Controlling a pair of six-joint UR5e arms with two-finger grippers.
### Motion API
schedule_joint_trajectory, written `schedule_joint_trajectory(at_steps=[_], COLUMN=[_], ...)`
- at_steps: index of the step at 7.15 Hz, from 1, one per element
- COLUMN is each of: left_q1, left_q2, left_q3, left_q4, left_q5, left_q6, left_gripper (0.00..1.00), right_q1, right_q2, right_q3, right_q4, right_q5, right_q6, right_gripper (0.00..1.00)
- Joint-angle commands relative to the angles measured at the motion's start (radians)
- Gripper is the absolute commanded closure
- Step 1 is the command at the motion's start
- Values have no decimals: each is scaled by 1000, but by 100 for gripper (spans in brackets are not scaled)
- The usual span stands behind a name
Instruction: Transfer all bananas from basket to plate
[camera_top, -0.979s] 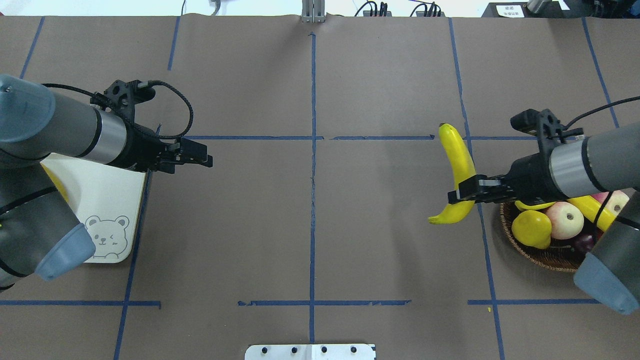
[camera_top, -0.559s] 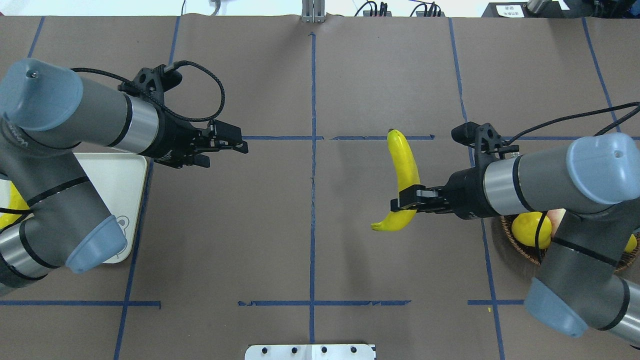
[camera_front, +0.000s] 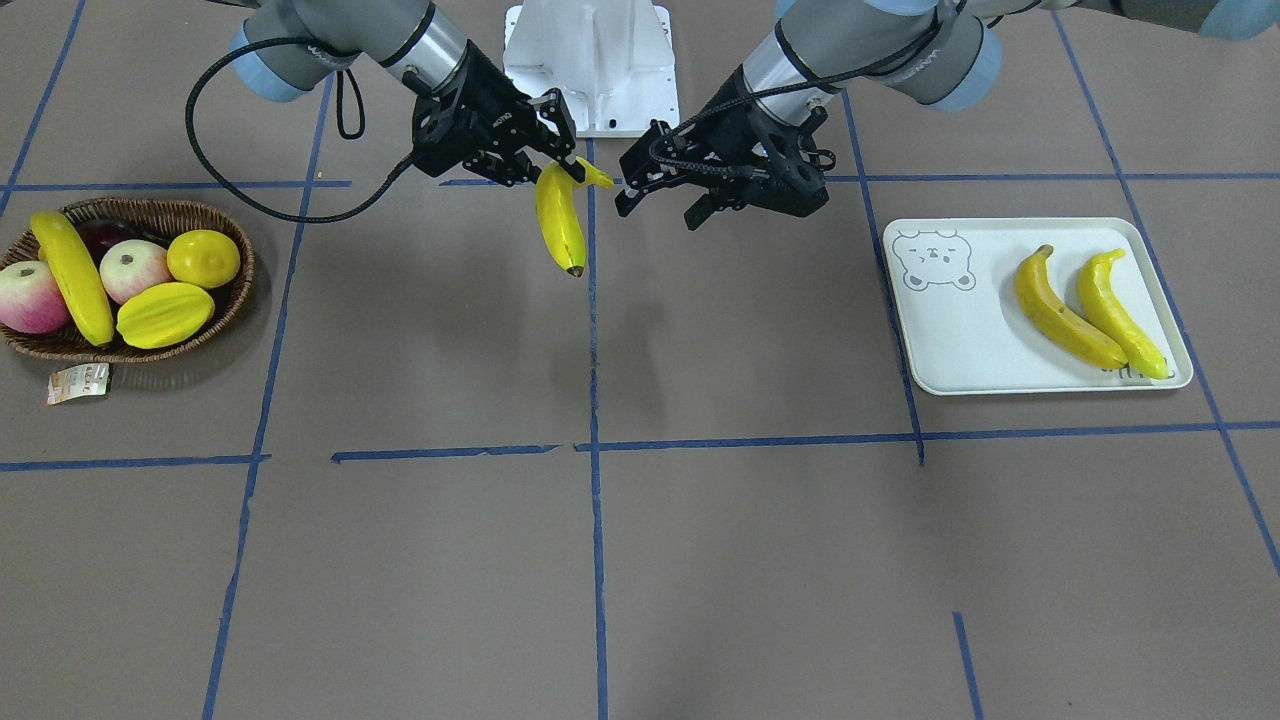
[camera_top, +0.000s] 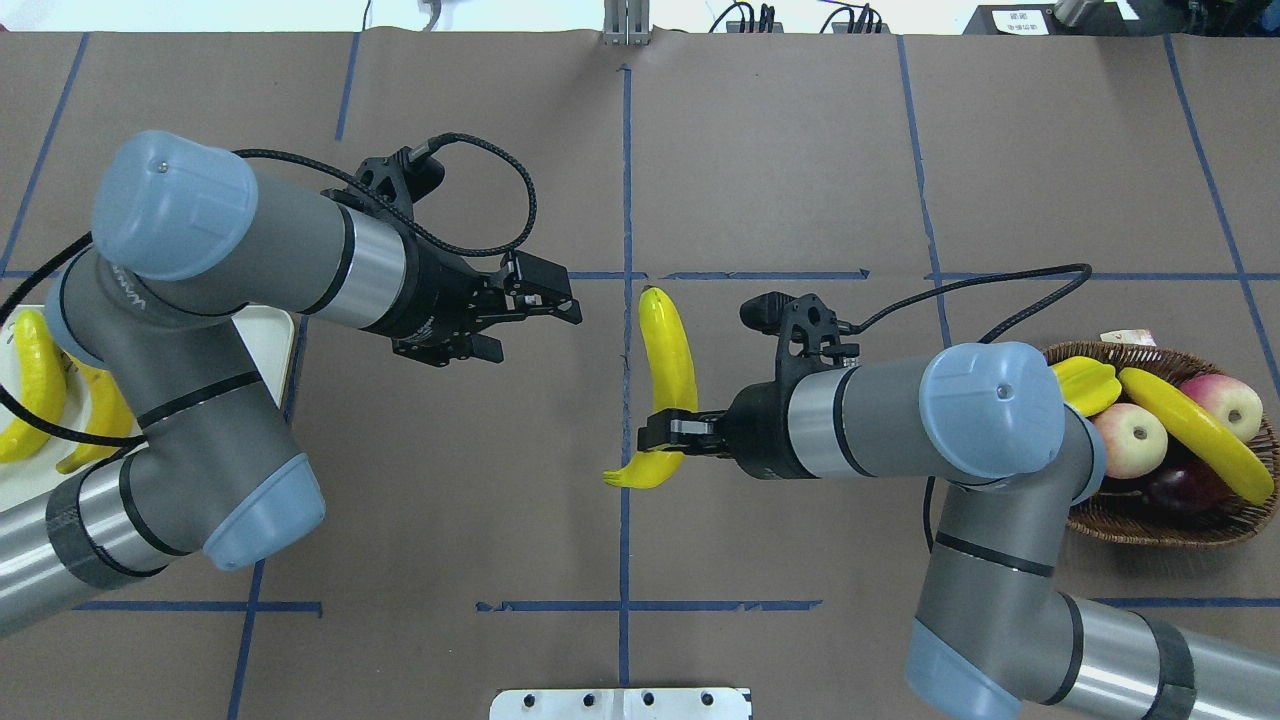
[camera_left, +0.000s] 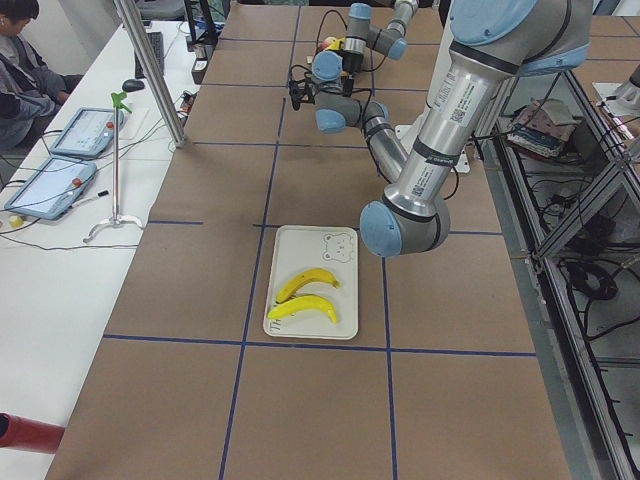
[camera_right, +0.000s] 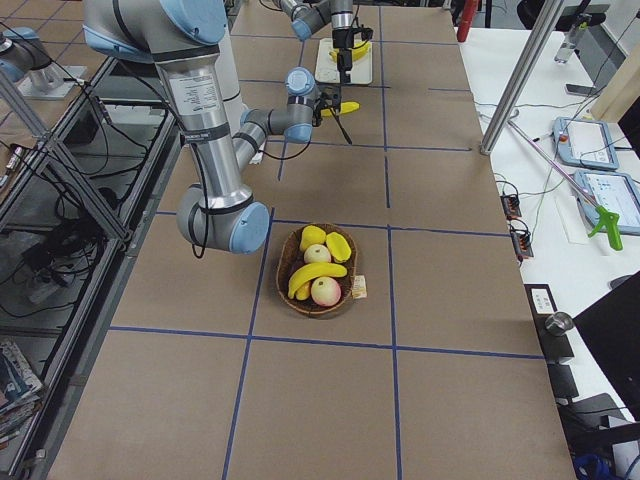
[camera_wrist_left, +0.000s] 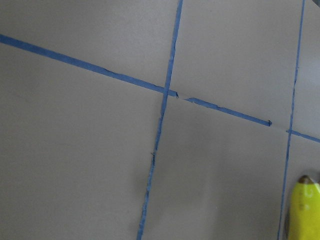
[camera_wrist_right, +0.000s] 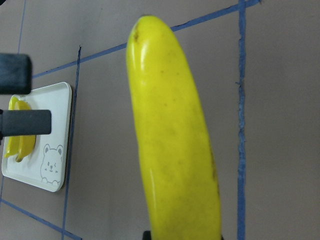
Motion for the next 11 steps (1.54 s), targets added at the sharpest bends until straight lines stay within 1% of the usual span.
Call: schedule_joint_trajectory(at_steps=[1, 2, 5, 7, 8, 9, 10, 11], left_q1=[37, 48, 59, 67, 67, 67, 67, 67], left_q2=[-38, -45, -46, -46, -46, -46, -45, -43], left_q3=[13, 23, 44, 47, 46, 44, 44, 44], left_q4=[4, 7, 4, 3, 4, 3, 1, 1], left_q5=[69, 72, 72, 72, 72, 71, 71, 71], left_q6=[-46, -55, -56, -56, -56, -54, -51, -45], left_gripper=[3, 6, 14, 30, 46, 73, 89, 99], right_q1=[-24, -33, -36, -36, -35, -35, -35, -35], right_q2=[59, 66, 81, 84, 84, 83, 83, 84], right_q3=[-48, -53, -52, -52, -52, -52, -52, -50], right_q4=[-1, -1, -1, -1, -1, -1, -1, 1], right_q5=[-37, -56, -58, -58, -58, -58, -58, -58], right_q6=[23, 23, 36, 36, 36, 34, 34, 34], right_gripper=[90, 90, 90, 90, 89, 87, 83, 74])
